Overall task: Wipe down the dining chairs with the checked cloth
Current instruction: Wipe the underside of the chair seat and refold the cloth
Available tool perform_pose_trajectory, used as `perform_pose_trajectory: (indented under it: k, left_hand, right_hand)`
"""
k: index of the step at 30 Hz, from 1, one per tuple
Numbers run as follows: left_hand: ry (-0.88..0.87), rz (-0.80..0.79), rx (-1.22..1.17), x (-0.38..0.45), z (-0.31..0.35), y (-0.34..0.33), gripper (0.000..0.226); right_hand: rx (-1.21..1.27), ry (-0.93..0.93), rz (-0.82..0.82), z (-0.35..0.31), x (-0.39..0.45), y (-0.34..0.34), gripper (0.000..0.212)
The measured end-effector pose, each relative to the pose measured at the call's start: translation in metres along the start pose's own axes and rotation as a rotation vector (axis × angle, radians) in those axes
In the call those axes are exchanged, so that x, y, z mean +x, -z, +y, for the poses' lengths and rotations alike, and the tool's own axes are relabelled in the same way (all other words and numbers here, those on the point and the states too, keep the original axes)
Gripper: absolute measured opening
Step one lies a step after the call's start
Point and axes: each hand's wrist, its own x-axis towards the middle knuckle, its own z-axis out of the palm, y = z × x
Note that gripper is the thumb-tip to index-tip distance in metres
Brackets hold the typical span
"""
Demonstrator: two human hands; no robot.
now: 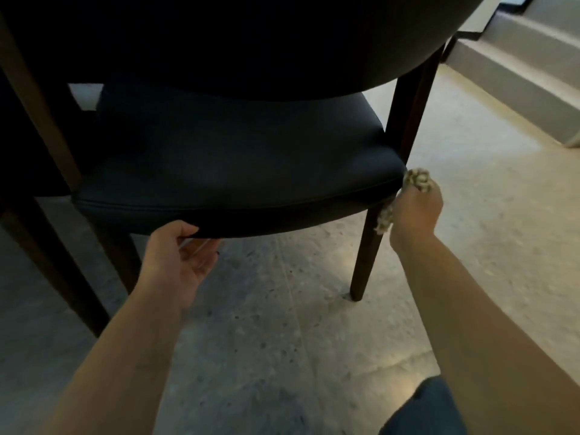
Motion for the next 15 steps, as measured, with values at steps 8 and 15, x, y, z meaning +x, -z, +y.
perform_pose_trajectory:
  k: [8, 15]
  left_hand:
    - [0.008, -0.015, 0.073, 0.001, 0.002, 0.003, 0.014]
    - [0.039, -0.029, 0.067, 0.009, 0.004, 0.005, 0.008]
  right_hand:
    - [-0.029, -0.073, -0.164, 0.007, -0.029, -0.025, 0.043]
    - [0.203, -0.434, -0.114, -0.026, -0.032, -0.013, 0.025]
